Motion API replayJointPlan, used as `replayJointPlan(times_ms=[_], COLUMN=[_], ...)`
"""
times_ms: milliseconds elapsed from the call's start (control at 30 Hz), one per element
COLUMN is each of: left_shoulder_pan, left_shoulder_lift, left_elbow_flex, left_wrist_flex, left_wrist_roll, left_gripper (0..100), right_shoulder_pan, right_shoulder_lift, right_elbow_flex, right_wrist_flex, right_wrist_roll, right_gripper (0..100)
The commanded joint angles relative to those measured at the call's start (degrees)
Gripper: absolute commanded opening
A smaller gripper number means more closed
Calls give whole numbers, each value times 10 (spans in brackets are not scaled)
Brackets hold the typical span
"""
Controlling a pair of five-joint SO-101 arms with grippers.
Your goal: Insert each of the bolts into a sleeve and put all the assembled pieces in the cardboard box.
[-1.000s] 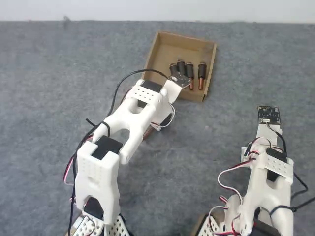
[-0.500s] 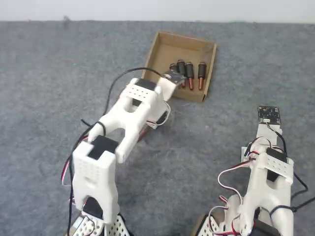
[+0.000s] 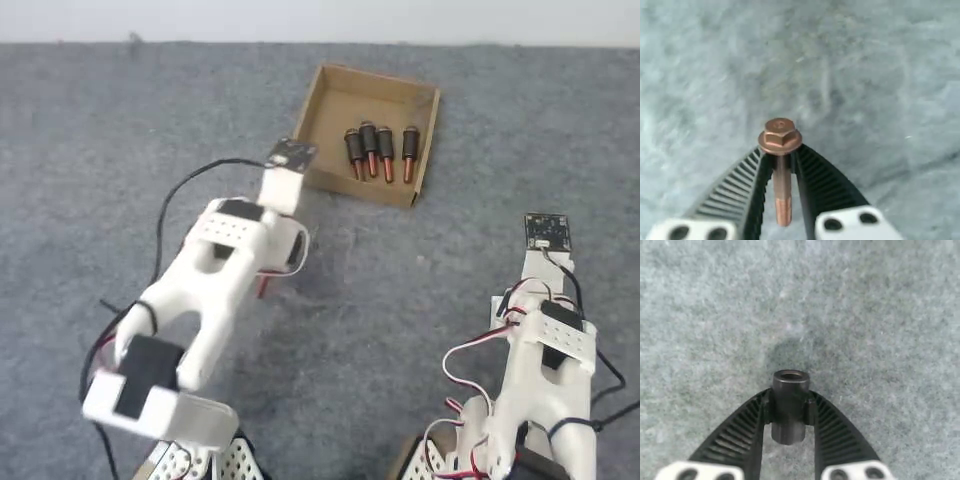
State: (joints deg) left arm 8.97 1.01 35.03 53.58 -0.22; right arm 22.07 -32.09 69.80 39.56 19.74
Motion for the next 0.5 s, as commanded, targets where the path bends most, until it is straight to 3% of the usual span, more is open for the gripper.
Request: replayJointPlan(times_ms=[0,267,467], left_shoulder_pan=[-55,-200,-299], left_shoulder_lift=[-91,-183,-233], left_elbow_flex=[50,160,224], left_wrist_flex=[-33,-32,-48], left_wrist_roll=[4,4,3], left_gripper=[11,12,12], right_shoulder_pan=[-14,-163,-256], right_shoulder_lift=[-24,-29,-29], right_elbow_flex=[-8,-17,-14], right_wrist_flex=[-13,-42,-195], right_wrist_roll=[7,6,9], right_gripper=[9,9,9])
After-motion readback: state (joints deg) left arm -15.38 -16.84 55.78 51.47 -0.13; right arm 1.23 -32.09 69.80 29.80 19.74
